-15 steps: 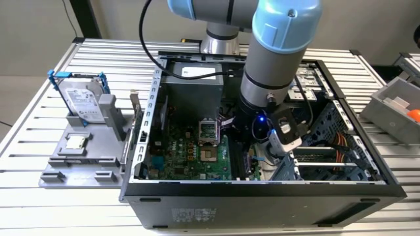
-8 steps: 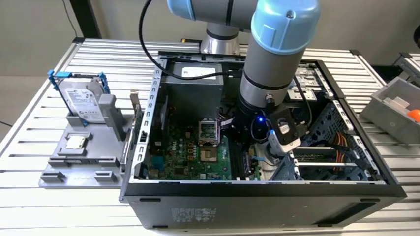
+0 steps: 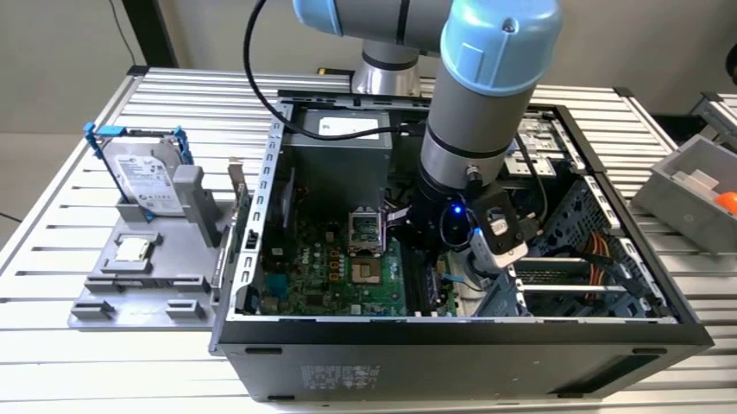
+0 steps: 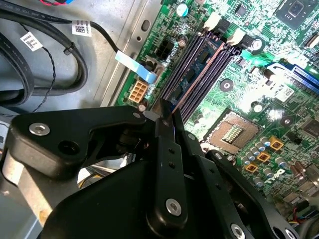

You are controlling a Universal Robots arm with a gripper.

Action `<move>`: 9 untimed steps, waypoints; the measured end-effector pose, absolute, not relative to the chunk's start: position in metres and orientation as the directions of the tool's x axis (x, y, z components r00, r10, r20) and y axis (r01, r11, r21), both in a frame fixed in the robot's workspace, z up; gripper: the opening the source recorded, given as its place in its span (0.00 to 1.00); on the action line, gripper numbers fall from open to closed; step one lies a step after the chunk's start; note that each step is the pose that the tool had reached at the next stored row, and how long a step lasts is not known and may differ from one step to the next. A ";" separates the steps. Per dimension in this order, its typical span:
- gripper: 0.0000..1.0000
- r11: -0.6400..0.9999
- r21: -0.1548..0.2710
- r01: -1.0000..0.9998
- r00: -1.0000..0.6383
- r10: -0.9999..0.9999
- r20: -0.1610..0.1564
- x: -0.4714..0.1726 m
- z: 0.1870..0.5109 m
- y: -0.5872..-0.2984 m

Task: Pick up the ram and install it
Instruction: 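Press down the ram until it locks into place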

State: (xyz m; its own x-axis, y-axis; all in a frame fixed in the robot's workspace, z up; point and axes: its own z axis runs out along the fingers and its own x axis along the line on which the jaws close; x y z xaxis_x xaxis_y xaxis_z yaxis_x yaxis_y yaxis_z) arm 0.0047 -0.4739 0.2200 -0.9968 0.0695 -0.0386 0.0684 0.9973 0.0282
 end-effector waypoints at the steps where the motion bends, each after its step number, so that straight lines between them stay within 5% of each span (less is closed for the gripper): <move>1: 0.00 0.997 0.028 0.068 -0.997 0.069 -0.039 0.005 0.220 -0.474; 9: 0.00 0.997 0.028 0.068 -0.997 0.069 -0.039 0.004 0.220 -0.473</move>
